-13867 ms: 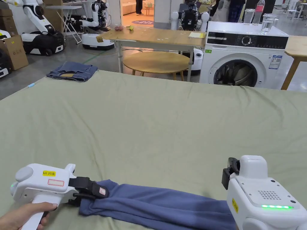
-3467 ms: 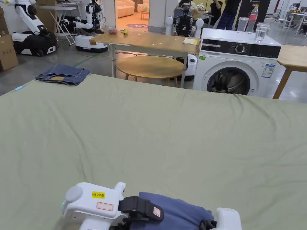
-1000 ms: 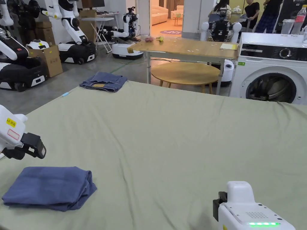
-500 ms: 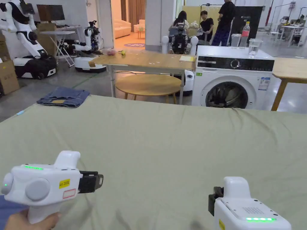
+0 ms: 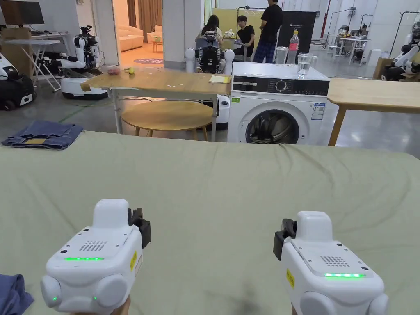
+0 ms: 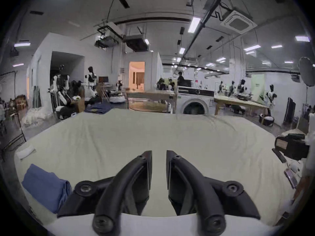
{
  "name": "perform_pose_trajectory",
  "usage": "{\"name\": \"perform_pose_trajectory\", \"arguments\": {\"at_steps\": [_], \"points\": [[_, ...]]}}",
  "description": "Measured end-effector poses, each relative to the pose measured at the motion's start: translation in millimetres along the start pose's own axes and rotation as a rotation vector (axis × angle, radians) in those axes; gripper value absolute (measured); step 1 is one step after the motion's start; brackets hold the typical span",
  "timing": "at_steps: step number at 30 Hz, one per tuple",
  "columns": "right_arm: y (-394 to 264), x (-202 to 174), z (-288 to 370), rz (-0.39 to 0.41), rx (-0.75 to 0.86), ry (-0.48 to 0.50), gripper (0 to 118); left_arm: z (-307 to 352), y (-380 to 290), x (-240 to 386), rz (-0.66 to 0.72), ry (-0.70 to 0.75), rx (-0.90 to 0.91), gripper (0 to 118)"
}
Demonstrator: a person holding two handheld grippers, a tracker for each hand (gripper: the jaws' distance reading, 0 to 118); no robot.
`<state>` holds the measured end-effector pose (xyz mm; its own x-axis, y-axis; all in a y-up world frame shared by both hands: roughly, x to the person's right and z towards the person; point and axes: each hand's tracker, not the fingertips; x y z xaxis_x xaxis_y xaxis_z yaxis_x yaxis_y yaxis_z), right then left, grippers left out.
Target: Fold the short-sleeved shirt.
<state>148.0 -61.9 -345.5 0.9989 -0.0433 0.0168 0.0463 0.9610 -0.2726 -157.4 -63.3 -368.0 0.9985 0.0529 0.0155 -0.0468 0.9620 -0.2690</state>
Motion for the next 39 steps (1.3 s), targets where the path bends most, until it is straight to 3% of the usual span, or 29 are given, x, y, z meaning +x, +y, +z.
{"name": "perform_pose_trajectory", "arguments": {"at_steps": [5, 15, 29, 37, 39], "points": [[0.7, -3.1, 6.8, 0.000, 0.053, 0.008, 0, 11.9, -1.8, 16.0, -0.088, 0.009, 0.074, 4], [-1.9, -13.0, 14.9, 0.025, 0.106, -0.006, 0, 22.0, 0.8, 26.6, -0.094, 0.003, 0.122, 2], [-5.9, -4.5, 14.7, -0.024, 0.092, -0.020, 0, 25.3, 0.0, 30.5, -0.084, -0.075, 0.135, 1], [-11.1, -7.1, 16.1, 0.007, 0.088, -0.036, 0, 25.6, -0.3, 34.9, -0.078, -0.072, 0.104, 1], [-11.0, -7.0, 14.7, -0.005, 0.078, -0.040, 6, 25.7, -0.2, 36.3, -0.081, -0.084, 0.102, 2]]}}
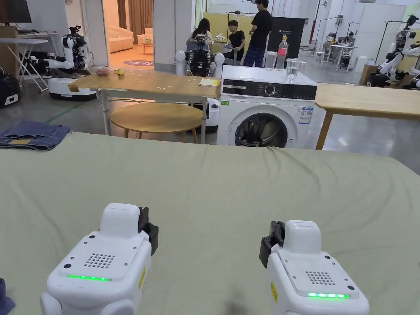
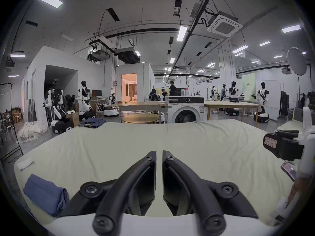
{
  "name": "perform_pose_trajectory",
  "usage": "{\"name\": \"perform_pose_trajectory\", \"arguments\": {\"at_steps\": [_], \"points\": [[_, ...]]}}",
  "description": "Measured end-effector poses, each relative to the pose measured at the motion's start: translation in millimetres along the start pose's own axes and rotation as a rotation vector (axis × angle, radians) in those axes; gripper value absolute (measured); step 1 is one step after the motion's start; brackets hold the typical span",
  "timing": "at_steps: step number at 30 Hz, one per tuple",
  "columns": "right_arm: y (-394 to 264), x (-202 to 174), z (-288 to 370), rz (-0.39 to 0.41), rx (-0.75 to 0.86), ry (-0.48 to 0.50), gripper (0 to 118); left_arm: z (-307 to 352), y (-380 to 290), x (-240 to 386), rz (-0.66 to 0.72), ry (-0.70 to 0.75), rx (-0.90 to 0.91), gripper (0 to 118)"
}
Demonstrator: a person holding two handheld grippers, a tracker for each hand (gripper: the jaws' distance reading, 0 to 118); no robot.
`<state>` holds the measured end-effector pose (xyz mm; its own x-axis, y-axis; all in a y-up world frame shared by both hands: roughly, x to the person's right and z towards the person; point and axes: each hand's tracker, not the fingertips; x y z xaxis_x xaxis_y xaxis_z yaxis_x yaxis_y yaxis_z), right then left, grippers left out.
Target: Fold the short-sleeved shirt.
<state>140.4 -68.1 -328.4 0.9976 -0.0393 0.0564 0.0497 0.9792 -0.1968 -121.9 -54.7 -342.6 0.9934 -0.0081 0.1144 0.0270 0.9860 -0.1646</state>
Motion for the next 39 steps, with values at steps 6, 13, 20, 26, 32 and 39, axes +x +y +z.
{"name": "perform_pose_trajectory", "arguments": {"at_steps": [6, 13, 20, 26, 32, 39], "points": [[-0.4, 1.2, -3.6, -0.008, -0.015, -0.001, 61, -3.5, 0.7, 3.2, -0.010, 0.002, -0.026, 57], [2.1, 4.7, -2.8, -0.018, 0.016, -0.023, 88, 1.0, 0.5, -3.4, 0.070, 0.024, 0.023, 81], [6.2, 0.8, -1.2, 0.043, 0.040, -0.042, 88, 2.8, 4.9, -9.7, 0.096, 0.019, 0.041, 81], [5.6, 2.9, -2.6, 0.000, 0.042, -0.008, 88, 3.0, 0.3, -9.6, 0.096, 0.043, 0.052, 81], [2.6, -0.5, -13.4, -0.002, 0.007, -0.106, 88, 5.4, -2.5, -19.0, 0.162, 0.030, 0.075, 81], [3.4, 4.1, -20.3, -0.044, -0.027, -0.091, 88, 3.8, -5.7, -24.6, 0.155, 0.026, 0.108, 81]]}}
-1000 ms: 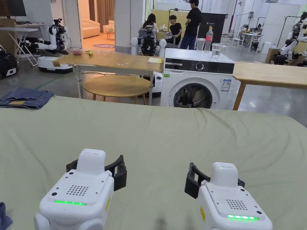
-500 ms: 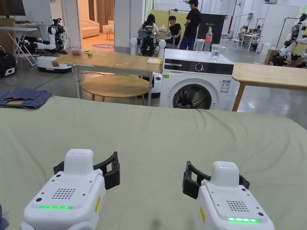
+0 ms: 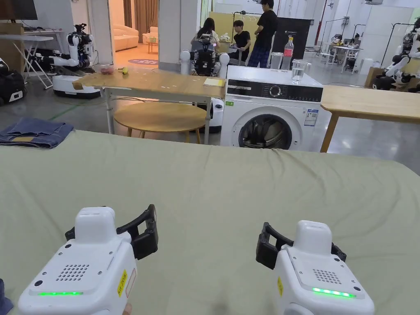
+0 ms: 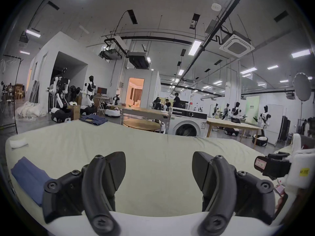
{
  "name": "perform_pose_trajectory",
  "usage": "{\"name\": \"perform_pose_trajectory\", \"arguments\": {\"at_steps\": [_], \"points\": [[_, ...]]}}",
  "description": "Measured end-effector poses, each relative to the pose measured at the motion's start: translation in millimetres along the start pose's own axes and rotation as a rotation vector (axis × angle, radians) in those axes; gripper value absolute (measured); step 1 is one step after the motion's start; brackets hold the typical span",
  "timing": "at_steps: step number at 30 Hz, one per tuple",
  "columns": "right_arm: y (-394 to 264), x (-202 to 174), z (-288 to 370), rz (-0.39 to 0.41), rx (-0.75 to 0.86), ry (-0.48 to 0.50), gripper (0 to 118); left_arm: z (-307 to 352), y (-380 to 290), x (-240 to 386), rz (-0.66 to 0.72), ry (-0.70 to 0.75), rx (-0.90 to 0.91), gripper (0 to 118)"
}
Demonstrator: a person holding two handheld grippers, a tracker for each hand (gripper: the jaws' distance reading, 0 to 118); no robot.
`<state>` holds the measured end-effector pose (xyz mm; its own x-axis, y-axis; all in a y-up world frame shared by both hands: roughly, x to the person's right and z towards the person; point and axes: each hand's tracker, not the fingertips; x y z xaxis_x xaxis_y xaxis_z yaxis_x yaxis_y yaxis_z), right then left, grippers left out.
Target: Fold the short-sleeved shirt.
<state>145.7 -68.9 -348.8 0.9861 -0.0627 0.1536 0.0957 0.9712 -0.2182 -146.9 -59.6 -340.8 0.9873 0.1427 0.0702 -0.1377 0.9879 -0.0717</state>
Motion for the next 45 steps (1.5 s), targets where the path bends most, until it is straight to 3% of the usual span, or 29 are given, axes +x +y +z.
{"name": "perform_pose_trajectory", "arguments": {"at_steps": [18, 28, 45], "points": [[11.4, -2.1, -3.7, -0.064, -0.061, 0.019, 88, -7.9, 4.9, -8.4, 0.025, 0.044, -0.078, 83], [10.1, -2.8, -6.5, -0.076, -0.089, 0.029, 88, -8.8, 6.7, -3.6, -0.063, 0.067, -0.060, 84], [13.4, -8.7, -2.3, -0.020, -0.052, -0.002, 88, -9.6, 5.7, -1.5, -0.127, 0.080, -0.048, 83]]}}
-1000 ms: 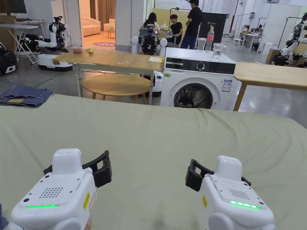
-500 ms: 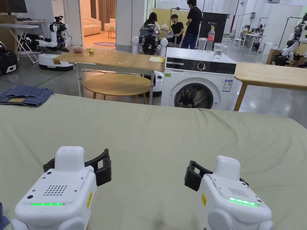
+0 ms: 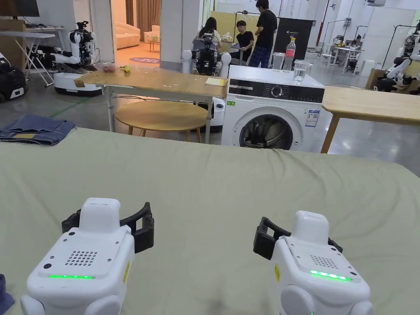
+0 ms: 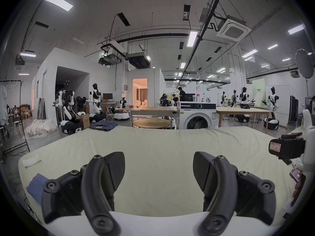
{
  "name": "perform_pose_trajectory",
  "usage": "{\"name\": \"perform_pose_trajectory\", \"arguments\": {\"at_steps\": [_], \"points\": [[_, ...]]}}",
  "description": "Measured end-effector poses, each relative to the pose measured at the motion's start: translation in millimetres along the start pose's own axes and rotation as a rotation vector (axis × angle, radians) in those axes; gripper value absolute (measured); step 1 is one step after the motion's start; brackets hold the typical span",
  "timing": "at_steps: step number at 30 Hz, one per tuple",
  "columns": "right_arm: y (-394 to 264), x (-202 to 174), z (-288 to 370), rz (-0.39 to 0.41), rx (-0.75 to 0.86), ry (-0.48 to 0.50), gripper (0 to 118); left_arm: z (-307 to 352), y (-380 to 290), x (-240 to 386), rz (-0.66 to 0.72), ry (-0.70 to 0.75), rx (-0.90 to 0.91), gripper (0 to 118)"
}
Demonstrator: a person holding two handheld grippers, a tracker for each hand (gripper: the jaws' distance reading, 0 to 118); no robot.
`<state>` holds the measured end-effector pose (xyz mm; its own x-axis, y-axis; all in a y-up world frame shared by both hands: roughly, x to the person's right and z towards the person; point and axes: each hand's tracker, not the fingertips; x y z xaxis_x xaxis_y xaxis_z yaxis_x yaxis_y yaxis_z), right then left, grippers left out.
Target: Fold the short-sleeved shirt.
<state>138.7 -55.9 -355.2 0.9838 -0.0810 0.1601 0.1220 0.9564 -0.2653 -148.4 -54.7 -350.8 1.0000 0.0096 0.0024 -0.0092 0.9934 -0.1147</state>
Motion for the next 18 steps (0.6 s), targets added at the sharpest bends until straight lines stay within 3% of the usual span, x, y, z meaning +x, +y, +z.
{"name": "perform_pose_trajectory", "arguments": {"at_steps": [12, 18], "points": [[-3.0, -4.4, -2.1, 0.059, 0.001, -0.039, 88, -1.3, -1.5, -2.1, 0.004, 0.009, -0.015, 83], [-4.1, -1.0, -1.1, 0.063, -0.012, -0.011, 88, -1.8, -5.3, -2.1, 0.020, 0.002, -0.034, 84]]}}
